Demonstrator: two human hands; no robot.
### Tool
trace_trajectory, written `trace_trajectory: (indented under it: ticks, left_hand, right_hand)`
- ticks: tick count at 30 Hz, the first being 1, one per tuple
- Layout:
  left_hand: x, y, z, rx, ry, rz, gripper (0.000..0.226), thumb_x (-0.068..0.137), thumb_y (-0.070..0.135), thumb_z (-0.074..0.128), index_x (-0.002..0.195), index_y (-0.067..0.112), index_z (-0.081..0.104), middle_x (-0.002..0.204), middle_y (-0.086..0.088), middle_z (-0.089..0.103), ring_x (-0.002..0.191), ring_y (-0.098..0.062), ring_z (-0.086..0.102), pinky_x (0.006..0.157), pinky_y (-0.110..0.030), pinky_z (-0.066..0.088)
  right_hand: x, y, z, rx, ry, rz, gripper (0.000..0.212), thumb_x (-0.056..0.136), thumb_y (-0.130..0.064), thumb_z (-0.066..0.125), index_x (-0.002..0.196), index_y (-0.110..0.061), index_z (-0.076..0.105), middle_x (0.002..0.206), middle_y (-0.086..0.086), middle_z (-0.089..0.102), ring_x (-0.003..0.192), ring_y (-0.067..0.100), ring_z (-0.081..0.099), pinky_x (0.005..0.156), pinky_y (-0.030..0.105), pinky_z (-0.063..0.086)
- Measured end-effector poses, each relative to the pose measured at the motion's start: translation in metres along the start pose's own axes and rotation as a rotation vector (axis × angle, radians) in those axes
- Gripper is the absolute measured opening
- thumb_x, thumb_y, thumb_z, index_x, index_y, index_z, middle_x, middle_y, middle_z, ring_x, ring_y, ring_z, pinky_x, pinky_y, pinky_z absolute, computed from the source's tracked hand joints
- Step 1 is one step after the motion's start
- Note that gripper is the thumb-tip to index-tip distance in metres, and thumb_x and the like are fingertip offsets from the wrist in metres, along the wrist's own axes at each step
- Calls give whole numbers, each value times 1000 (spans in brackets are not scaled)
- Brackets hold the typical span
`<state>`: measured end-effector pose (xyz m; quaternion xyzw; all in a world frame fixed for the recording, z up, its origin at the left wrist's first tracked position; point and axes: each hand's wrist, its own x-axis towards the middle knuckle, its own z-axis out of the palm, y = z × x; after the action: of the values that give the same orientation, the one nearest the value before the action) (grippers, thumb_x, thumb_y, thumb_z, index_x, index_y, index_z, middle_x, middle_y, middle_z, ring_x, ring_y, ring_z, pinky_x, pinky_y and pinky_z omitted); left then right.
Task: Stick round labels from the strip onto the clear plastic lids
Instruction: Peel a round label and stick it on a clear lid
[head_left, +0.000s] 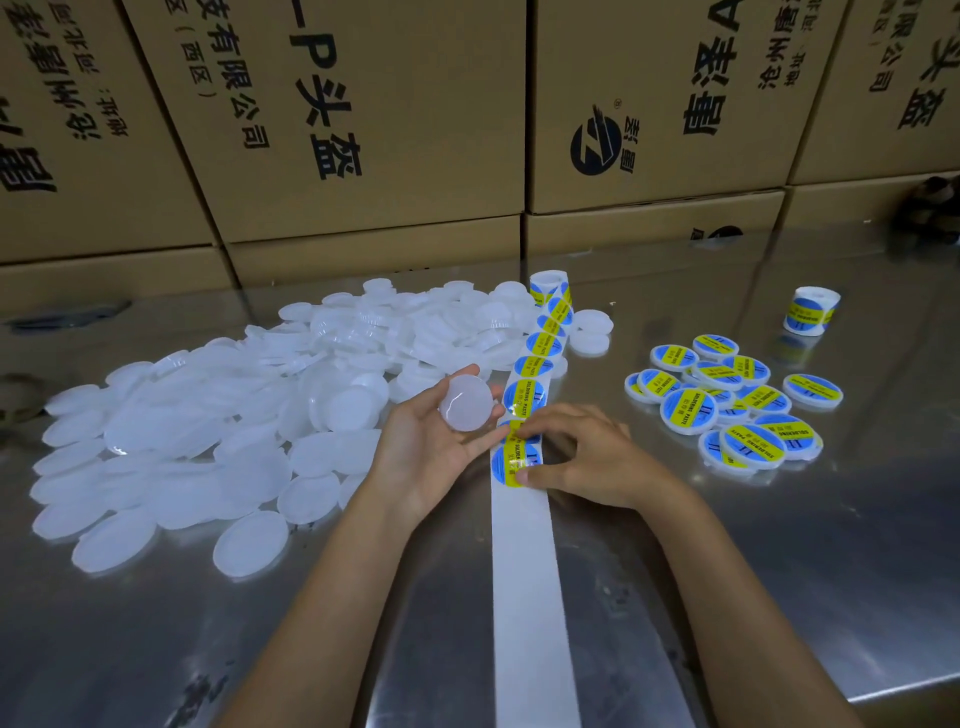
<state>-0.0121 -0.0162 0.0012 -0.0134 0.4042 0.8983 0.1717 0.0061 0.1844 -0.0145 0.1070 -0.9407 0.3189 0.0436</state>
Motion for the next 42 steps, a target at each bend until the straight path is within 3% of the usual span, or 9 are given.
trace_trajectory:
  ticks: [7,12,17,22,24,27,32,36,42]
  left_hand:
    - [3,-3,-1,15,10,15,39,103,25,45,137,9,58,130,-22,65,115,-37,63,110,-53,42]
    - [2,-3,-3,30,-10,8,40,103,27,43,137,12,57,129,-20,67,110,-33,68,104,-56,47]
    - [2,-3,-2,15,-12,-7,42,103,27,43,139,12,56,132,-21,64,110,-33,67,93,-51,53]
    - [3,-4,-2,23,2,3,44,101,27,46,140,12,55,136,-24,60,116,-37,60,91,-50,54]
    - [4,-5,-3,37,11,5,43,102,27,45,141,12,55,137,-25,60,122,-39,59,97,-53,51]
    - [5,-5,-4,54,18,8,41,103,27,45,140,12,56,137,-25,59,131,-41,54,98,-52,53]
    - [4,-7,-2,75,-1,36,39,104,24,43,140,14,56,137,-27,58,111,-38,66,94,-51,57]
    - [4,-9,0,-18,2,35,39,104,16,45,141,6,54,145,-30,50,131,-45,53,115,-56,37]
    - [-2,-13,12,18,-70,-16,38,105,14,43,140,3,53,138,-27,58,131,-42,54,115,-53,38]
  right_hand:
    - [-2,-7,-3,37,-32,-32,34,75,-37,82,106,-38,67,119,-25,57,124,5,40,108,29,20]
    - [-5,-13,-4,99,-40,-43,35,75,-31,81,95,-50,60,114,-17,59,119,8,40,102,30,24]
    - [-6,-19,-3,137,-28,-71,36,73,-21,80,97,-42,64,113,-12,58,115,12,39,110,40,28]
    - [-6,-21,0,186,24,-110,32,71,-15,80,91,-37,69,109,-25,55,114,8,36,111,38,27]
    - [-5,-23,0,272,23,-128,25,72,-12,80,83,-32,70,98,-29,58,110,2,43,107,28,30]
    - [-4,-26,-4,508,-28,-112,19,79,0,75,78,-18,68,77,-30,64,84,-10,56,80,6,39]
    - [-4,-27,-6,908,-4,-10,15,87,5,65,86,-10,64,85,2,72,85,16,65,77,26,52]
    - [0,-26,-9,1136,85,60,11,89,4,61,95,-5,62,94,14,72,84,19,69,82,28,57]
    - [1,-35,1,1094,195,116,21,81,4,72,90,-12,62,85,5,72,80,16,68,74,28,57]
